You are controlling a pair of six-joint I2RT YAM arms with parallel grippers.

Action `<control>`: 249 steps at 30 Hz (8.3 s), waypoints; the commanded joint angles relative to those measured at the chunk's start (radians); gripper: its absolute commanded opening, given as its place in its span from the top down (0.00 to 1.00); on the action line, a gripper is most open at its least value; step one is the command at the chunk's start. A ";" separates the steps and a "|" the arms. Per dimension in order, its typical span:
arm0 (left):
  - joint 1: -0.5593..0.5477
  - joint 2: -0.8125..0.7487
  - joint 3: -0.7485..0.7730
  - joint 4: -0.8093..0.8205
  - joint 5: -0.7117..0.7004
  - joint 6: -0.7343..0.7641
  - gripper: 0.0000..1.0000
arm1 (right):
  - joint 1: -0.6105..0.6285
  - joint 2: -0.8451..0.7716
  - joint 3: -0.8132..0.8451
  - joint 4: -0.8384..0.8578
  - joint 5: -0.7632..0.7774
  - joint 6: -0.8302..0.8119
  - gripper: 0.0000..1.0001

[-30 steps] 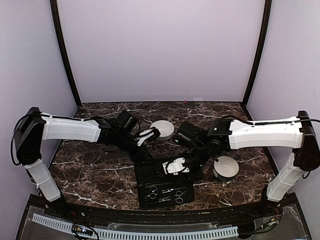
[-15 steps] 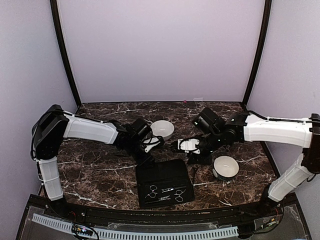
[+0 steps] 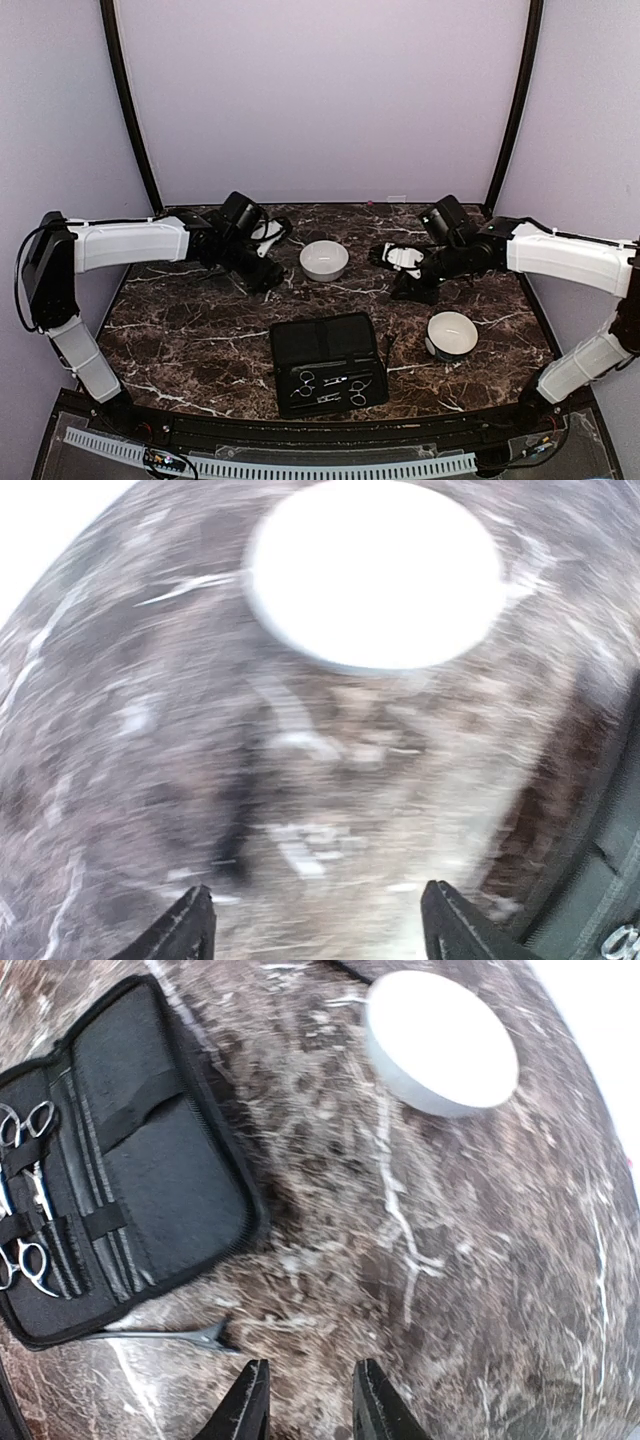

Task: Sort the hair-cutting tools

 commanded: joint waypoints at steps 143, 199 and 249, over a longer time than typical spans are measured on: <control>-0.443 0.063 0.126 -0.214 -0.053 0.191 0.65 | 0.093 0.323 -0.049 0.099 -0.136 0.011 0.74; -0.367 0.216 0.081 -0.052 0.211 0.003 1.00 | 0.094 0.327 -0.047 0.086 -0.125 0.000 0.73; -0.224 -0.324 -0.172 0.471 -0.355 -0.001 0.18 | 0.098 0.257 -0.007 -0.089 0.127 -0.347 0.69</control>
